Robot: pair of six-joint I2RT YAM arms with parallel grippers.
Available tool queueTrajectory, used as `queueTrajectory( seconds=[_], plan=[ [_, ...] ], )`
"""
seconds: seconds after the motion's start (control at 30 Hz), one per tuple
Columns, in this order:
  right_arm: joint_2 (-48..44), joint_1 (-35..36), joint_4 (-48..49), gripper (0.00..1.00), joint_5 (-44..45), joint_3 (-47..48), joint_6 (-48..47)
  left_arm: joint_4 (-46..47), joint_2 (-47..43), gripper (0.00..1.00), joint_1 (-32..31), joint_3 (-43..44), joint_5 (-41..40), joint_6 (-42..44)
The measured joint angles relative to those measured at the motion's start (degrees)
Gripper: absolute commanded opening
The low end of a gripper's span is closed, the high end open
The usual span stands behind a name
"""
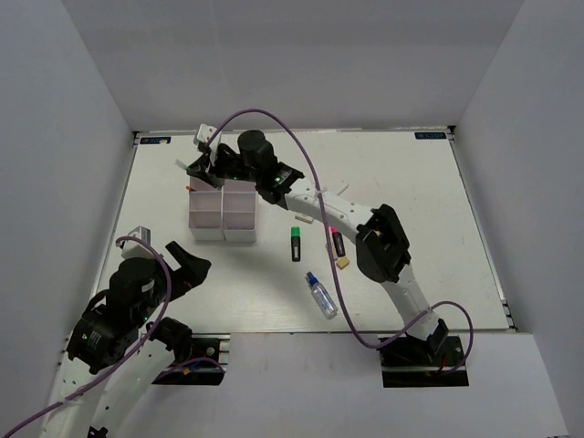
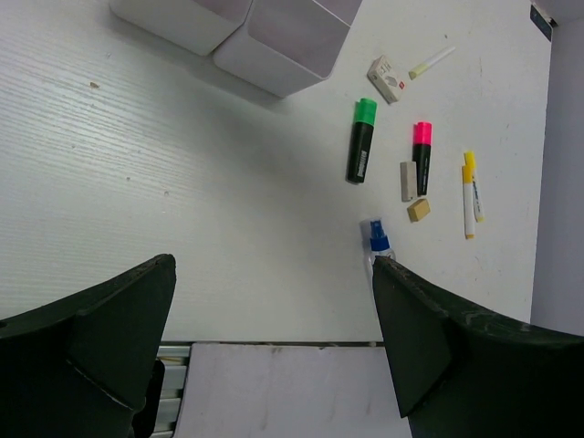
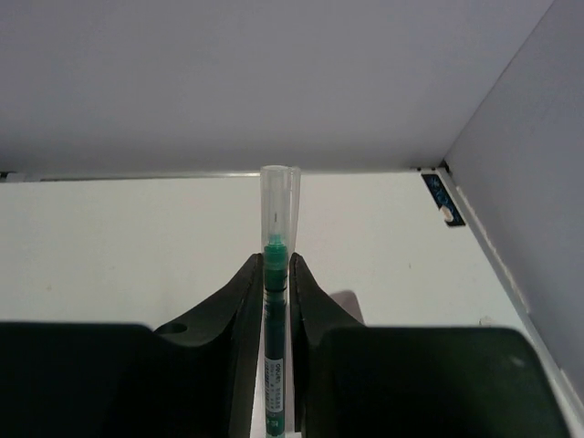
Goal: Sort the stationery into containers
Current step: Place the pen in the storage box.
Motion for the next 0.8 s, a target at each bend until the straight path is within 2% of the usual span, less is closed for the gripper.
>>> queueTrajectory(
  seconds=[0.23, 0.5, 0.8],
  plan=[
    [8.6, -1.7, 15.1, 0.00, -3.7, 2.3, 2.3, 0.1, 0.0, 0.99, 0.0, -0.3, 0.1, 0.0],
    [14.7, -3.0, 24.5, 0.01, -5.2, 3.2, 3.0, 0.0, 0.1, 0.99, 0.0, -1.0, 0.6, 0.0],
    [18.0, -3.2, 27.3, 0.28, -5.7, 3.8, 2.5, 0.9, 2.7, 0.99, 0.0, -1.2, 1.3, 0.0]
  ],
)
